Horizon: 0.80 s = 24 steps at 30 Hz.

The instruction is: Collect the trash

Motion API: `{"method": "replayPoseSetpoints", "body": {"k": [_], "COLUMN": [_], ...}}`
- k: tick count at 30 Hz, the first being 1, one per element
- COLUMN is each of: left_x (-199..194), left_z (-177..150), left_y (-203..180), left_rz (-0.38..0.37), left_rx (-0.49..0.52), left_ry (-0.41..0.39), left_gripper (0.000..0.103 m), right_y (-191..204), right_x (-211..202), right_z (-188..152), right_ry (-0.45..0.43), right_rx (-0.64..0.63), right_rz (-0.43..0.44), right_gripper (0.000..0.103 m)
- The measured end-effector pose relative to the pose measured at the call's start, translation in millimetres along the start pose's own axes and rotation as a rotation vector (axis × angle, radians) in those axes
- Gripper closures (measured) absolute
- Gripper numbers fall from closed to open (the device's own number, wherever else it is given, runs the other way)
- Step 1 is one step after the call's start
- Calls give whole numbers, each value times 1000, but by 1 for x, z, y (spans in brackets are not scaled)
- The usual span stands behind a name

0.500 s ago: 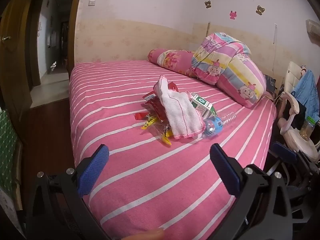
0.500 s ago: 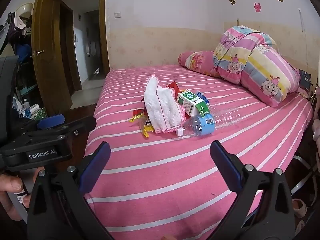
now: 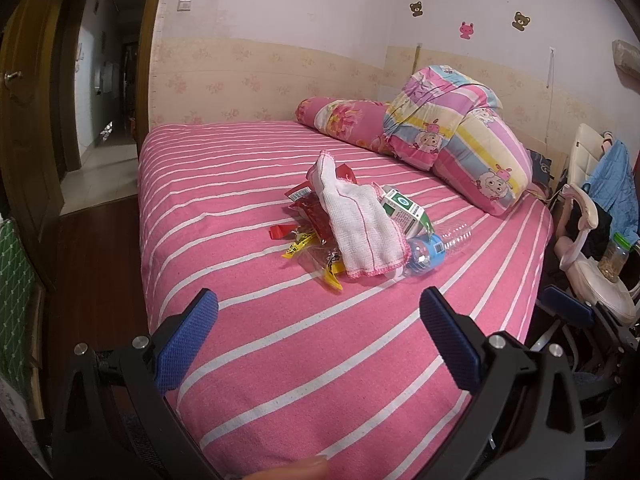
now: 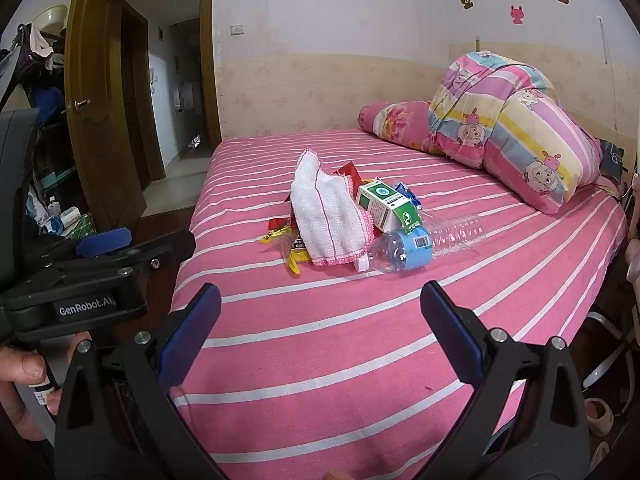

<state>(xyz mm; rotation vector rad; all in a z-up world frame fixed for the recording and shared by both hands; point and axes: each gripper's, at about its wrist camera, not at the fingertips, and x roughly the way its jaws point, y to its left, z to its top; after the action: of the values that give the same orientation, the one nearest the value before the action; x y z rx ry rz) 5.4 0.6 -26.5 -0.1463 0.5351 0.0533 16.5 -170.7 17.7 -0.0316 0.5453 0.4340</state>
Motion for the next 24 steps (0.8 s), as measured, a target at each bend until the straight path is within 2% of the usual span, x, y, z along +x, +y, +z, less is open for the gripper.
{"method": "replayPoseSetpoints", "body": {"k": [24], "left_x": [0], "left_z": [-1], "left_y": [1], "left_rz": [-2], "left_rx": [2], "left_ry": [0], "left_gripper": [5], "right_y": [-3], "right_x": [1], "right_z": [-1], "right_ry": [7], "right_rx": [-4], "right_rz": [3], "right_gripper": [5]}}
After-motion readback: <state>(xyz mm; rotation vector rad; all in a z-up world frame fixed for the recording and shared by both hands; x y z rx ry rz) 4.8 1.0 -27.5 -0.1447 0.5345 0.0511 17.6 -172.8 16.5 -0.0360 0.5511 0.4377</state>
